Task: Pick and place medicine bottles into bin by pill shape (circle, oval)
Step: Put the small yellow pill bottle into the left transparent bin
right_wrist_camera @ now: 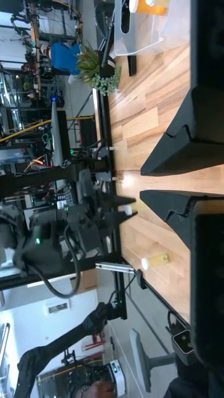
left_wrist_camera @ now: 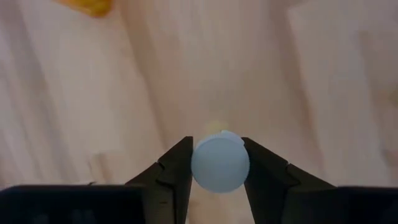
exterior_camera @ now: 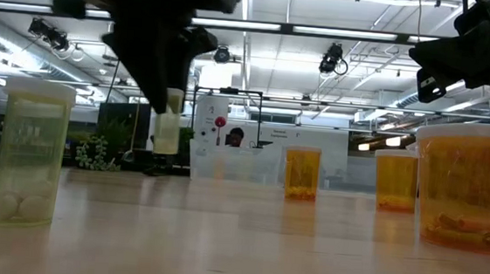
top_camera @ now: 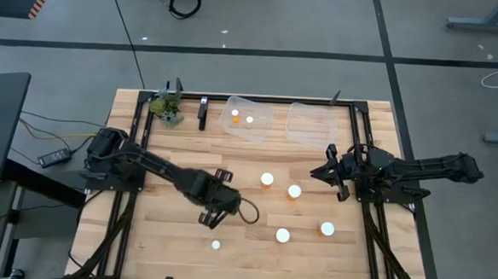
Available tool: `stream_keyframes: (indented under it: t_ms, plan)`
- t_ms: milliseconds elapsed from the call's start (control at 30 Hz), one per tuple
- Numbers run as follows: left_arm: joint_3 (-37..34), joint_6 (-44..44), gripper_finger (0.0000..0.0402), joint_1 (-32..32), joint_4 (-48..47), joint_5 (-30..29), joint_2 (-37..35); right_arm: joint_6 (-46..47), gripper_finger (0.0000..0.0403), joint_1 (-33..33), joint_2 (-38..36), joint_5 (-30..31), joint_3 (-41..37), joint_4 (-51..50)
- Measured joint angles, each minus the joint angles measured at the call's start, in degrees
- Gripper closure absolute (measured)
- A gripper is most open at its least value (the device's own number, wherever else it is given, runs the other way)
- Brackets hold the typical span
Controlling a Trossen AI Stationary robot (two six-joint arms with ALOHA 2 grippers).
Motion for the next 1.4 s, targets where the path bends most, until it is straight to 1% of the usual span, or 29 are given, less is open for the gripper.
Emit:
stream_keyframes:
  t_ms: [200, 333, 467, 633, 767, 1000, 1233, 1400]
  plan:
    - [0.00, 8.44, 0.0269, 6.16, 2.84, -1.06, 0.00, 0.00, 0.0349, -0.01, -0.02, 0.00, 0.02, 0.00]
    - [0.00, 13.73, 0.0271, 10.47, 4.68, -1.07, 0.02, 0.00, 0.0349, 0.00, -0.02, 0.00, 0.01, -0.01]
    - [0.00, 18.94, 0.0274, 14.33, 5.02, -1.05, 0.02, 0.00, 0.0349, 0.00, -0.01, 0.02, -0.01, -0.02]
    - [0.00, 24.91, 0.0265, 18.61, 5.93, -1.03, 0.02, 0.00, 0.0349, -0.01, -0.01, 0.00, 0.01, 0.00]
    - [0.00, 30.41, 0.0264, 21.55, 8.28, -1.04, 0.02, 0.00, 0.0349, -0.01, -0.02, 0.00, -0.01, 0.00]
    - [0.00, 41.00, 0.0273, 25.98, 11.06, -1.00, 0.07, 0.00, 0.0349, -0.01, -0.01, 0.00, 0.00, -0.02]
    - [0.00, 47.97, 0.0264, 29.72, 15.45, -1.03, 0.07, 0.00, 0.0349, -0.01, -0.02, 0.02, 0.01, -0.02]
    - [0.02, 52.97, 0.0269, 31.88, 19.45, -1.12, 0.07, 0.00, 0.0349, -0.02, -0.02, 0.00, 0.02, 0.00]
